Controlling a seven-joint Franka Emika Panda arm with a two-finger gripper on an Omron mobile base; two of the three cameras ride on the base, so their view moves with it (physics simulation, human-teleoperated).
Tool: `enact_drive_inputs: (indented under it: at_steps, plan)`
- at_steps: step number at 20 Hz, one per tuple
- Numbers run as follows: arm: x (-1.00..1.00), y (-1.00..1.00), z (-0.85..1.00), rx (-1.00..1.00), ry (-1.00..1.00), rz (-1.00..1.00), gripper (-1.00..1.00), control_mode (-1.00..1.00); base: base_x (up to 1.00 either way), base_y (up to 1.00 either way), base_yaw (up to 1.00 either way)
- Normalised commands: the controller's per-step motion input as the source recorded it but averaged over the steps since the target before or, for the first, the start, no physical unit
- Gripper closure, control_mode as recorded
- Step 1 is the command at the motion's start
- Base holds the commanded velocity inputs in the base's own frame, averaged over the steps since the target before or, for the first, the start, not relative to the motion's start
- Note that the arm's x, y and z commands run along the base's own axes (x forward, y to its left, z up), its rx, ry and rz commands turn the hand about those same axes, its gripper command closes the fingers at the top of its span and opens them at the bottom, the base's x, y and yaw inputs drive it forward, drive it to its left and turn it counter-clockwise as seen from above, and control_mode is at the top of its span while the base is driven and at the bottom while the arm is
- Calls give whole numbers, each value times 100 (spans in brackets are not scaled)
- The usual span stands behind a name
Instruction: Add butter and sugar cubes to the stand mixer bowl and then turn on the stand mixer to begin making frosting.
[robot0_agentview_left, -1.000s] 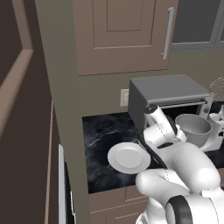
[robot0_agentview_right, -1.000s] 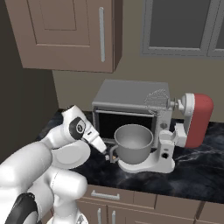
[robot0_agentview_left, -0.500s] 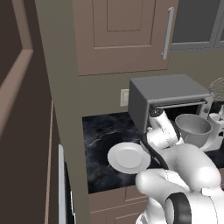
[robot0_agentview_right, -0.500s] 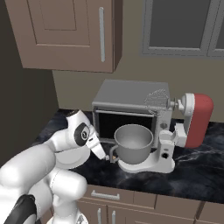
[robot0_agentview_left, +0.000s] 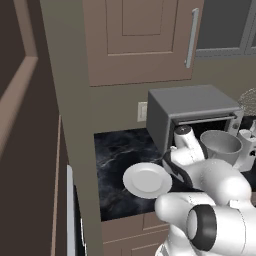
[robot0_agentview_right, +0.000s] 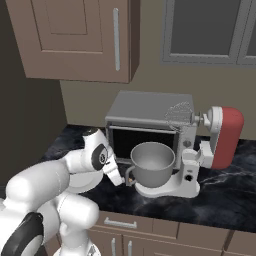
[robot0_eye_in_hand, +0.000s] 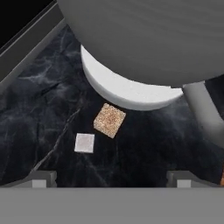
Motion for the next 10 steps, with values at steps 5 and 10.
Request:
enact_drive_inputs:
  at_steps: [5, 10]
  plan:
    - [11, -3, -16, 6, 0, 0, -100, -100, 0, 0, 0]
    - [7, -7, -6, 2, 0, -1, -100, -100, 0, 0, 0]
